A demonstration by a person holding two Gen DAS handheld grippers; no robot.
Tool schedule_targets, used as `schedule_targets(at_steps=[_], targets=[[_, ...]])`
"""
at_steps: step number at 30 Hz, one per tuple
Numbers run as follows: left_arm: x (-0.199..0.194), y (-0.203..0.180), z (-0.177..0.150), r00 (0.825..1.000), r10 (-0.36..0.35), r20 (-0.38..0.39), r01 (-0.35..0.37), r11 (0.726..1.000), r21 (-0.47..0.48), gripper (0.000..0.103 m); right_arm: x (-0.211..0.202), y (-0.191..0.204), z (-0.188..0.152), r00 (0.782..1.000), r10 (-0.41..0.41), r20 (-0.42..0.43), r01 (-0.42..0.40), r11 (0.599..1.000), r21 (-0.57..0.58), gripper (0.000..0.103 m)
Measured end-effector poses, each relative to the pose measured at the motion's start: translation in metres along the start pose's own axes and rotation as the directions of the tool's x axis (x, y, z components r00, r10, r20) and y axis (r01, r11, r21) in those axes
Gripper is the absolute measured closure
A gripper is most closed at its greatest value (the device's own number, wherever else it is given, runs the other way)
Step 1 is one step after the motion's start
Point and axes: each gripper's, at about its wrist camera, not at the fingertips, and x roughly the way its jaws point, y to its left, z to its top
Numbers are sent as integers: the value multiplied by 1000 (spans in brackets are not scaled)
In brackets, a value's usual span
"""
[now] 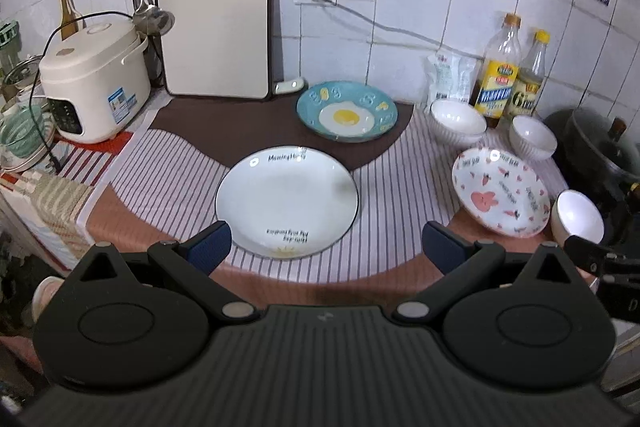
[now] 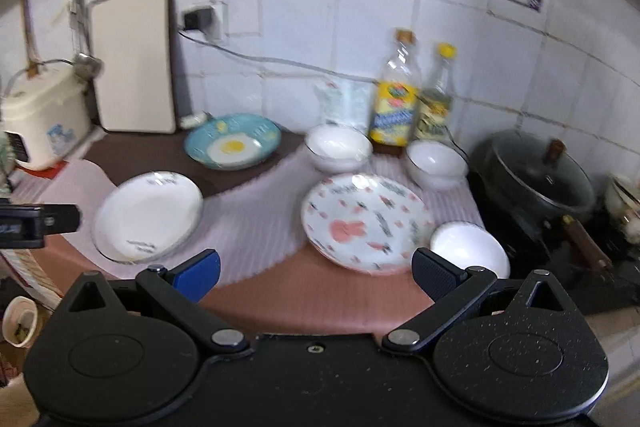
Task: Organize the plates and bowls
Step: 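Move the left tool to the white plate and grip its rim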
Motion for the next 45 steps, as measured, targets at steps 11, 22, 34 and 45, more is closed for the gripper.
schedule_targets(at_steps=[11,22,34,45], targets=[[25,48,14,1000,-6,31,8,998,-64,0,52,34,-9,929,313,197,-297,949,-106,0],[106,96,9,997,53,-60,-59,993,-101,5,160,63,-5,899,437,-37,-439,897,-56,2],[203,143,-3,969,82,-234,-130,972,-196,28,262,86,-27,873,452,-182,-444,892,89,26],[238,153,-8,943,-10,-332,-73,969,-237,74,281,92,-30,854,475,-211,-452,879,150,79]])
